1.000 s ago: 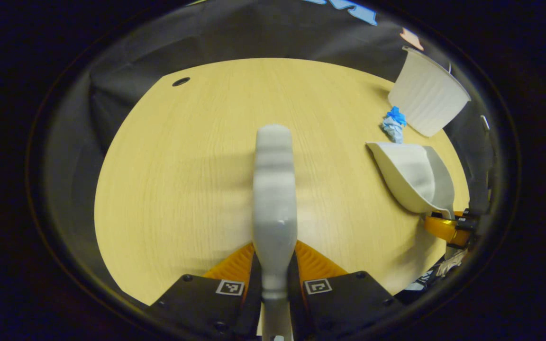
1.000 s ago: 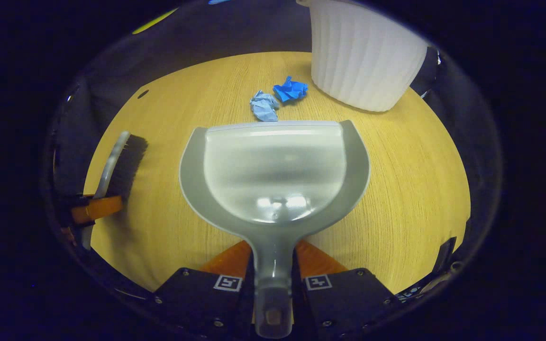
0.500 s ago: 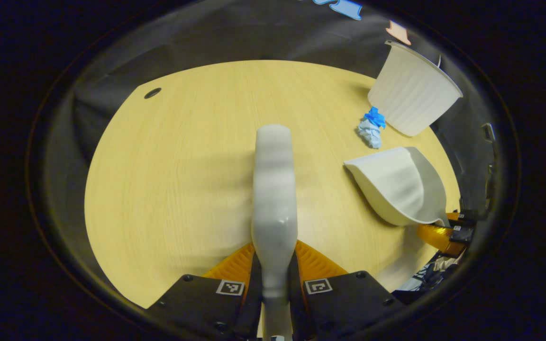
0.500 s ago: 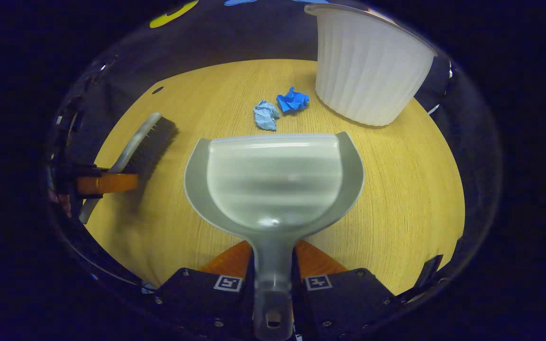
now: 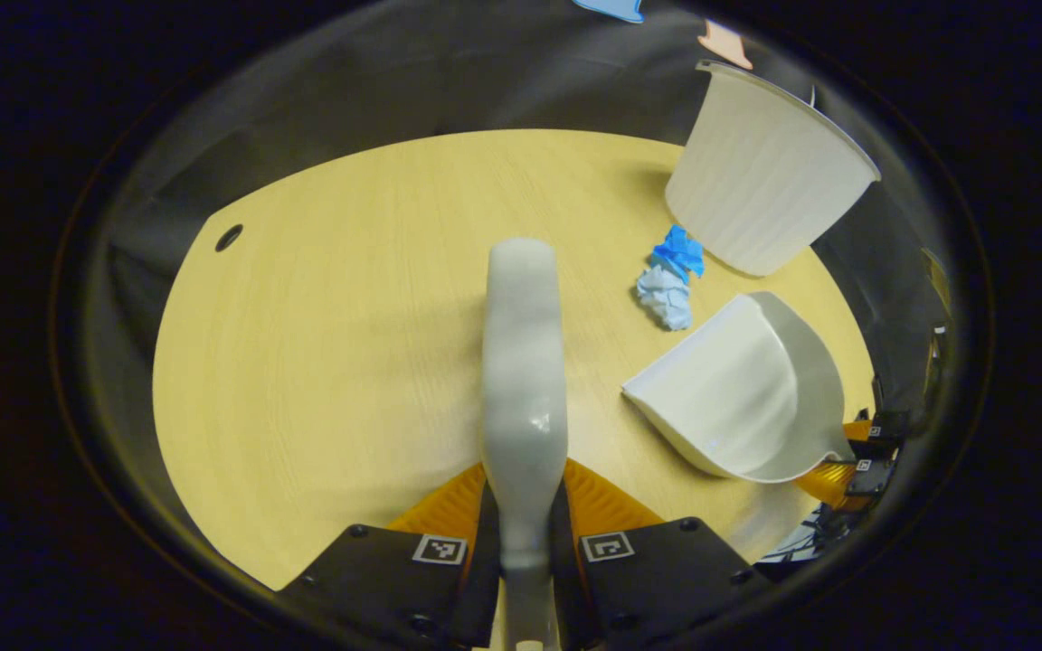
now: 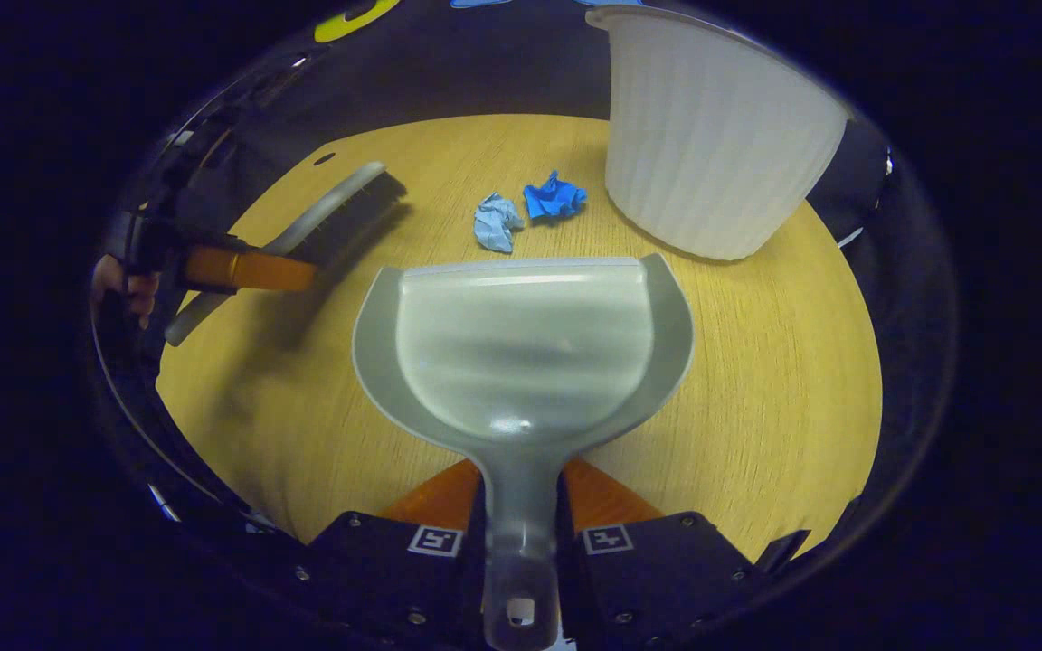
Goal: Pick up the small broom and dustpan from the desktop, sweep the trash into the dustpan with the broom, and then empty the trash into the garbage bin.
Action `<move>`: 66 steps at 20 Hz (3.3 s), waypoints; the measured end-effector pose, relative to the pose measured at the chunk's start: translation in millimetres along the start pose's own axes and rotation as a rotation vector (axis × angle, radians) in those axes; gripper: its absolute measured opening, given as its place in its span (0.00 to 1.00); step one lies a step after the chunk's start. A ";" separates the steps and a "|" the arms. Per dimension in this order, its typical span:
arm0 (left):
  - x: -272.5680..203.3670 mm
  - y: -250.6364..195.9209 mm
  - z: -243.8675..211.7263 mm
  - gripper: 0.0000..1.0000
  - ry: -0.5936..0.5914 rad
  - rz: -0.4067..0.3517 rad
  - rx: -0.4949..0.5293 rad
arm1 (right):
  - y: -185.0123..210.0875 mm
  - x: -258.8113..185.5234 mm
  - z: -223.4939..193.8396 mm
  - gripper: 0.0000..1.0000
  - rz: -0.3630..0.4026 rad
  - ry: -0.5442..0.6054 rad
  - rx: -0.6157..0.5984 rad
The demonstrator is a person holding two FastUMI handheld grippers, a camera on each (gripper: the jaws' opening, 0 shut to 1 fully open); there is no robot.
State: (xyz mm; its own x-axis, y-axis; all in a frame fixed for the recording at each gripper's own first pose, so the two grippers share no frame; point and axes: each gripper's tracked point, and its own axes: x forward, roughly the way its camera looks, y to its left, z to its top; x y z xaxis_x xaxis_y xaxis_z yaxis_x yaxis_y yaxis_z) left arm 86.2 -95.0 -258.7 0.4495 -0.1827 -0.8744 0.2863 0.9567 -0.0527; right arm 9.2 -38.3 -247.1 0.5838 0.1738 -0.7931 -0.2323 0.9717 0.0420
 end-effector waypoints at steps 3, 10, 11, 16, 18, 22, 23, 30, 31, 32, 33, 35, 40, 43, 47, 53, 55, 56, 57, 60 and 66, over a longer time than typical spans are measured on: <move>13.9 -11.6 19.0 0.34 0.002 -0.004 0.031 | -7.2 -0.2 1.3 0.33 0.014 0.010 -0.027; 51.9 -35.5 57.7 0.34 0.014 -0.029 0.133 | -21.1 4.6 7.7 0.34 0.046 0.022 -0.082; 57.4 -37.9 61.2 0.32 0.026 -0.034 0.157 | -22.8 5.2 8.1 0.34 0.049 0.025 -0.085; 73.3 -54.0 75.8 0.32 0.063 -0.076 0.303 | -24.2 6.3 8.4 0.34 0.066 0.038 -0.081; 75.4 -61.5 81.2 0.34 0.075 -0.100 0.377 | -25.9 9.3 10.0 0.34 0.073 0.043 -0.081; 72.1 -78.1 95.9 0.34 0.097 -0.145 0.492 | -20.6 8.7 17.3 0.34 0.080 0.038 -0.078; 70.1 -84.3 97.5 0.34 0.104 -0.158 0.498 | -16.6 8.4 21.4 0.34 0.080 0.037 -0.083; 41.4 -137.8 100.4 0.32 0.129 -0.286 0.553 | 16.6 6.3 55.7 0.34 0.086 0.022 -0.089; 35.7 -137.5 107.3 0.32 0.132 -0.295 0.557 | 18.7 3.3 58.7 0.34 0.086 0.019 -0.090; 34.6 -146.5 101.1 0.30 0.139 -0.303 0.560 | 19.4 -1.1 62.2 0.34 0.087 0.014 -0.090; 32.1 -148.2 100.2 0.30 0.148 -0.312 0.563 | 20.1 -7.9 67.7 0.33 0.088 0.008 -0.089; 28.5 -153.7 93.7 0.32 0.157 -0.325 0.567 | 21.8 -17.1 80.8 0.34 0.084 -0.008 -0.084; 17.5 -163.7 87.4 0.32 0.122 -0.315 0.514 | 21.5 -16.9 89.6 0.33 0.066 -0.052 -0.089; 5.7 -160.0 86.6 0.34 0.081 -0.291 0.468 | 24.4 -12.5 88.3 0.33 0.055 -0.073 -0.079; -16.8 -146.2 79.9 0.34 0.026 -0.258 0.405 | 27.6 -9.3 88.5 0.33 0.028 -0.102 -0.073; -52.4 -101.2 66.5 0.32 -0.029 -0.199 0.273 | 32.0 -8.2 89.0 0.33 0.000 -0.154 -0.064; -66.8 -76.7 63.7 0.34 -0.053 -0.167 0.232 | 30.6 -7.9 88.5 0.33 0.003 -0.166 -0.059; -74.0 -66.1 59.3 0.34 -0.059 -0.155 0.214 | 29.1 -2.2 87.6 0.33 -0.001 -0.173 -0.064; -80.3 -54.6 55.7 0.32 -0.066 -0.140 0.196 | 30.3 -1.4 87.9 0.34 -0.005 -0.180 -0.067; -95.4 -19.8 42.9 0.32 -0.079 -0.107 0.128 | 28.8 -3.0 87.1 0.34 0.001 -0.197 -0.081; -102.9 44.3 7.4 0.34 -0.113 -0.050 0.016 | 23.9 1.9 88.2 0.34 0.012 -0.272 -0.129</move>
State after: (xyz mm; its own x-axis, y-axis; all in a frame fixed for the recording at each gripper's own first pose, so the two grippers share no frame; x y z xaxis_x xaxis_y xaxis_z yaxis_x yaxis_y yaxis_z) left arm 58.9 -35.5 -167.6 0.5270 -0.2550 -0.8107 0.3234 0.9423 -0.0862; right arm 73.3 -0.6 -194.0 0.7636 0.2386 -0.6000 -0.3270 0.9441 -0.0408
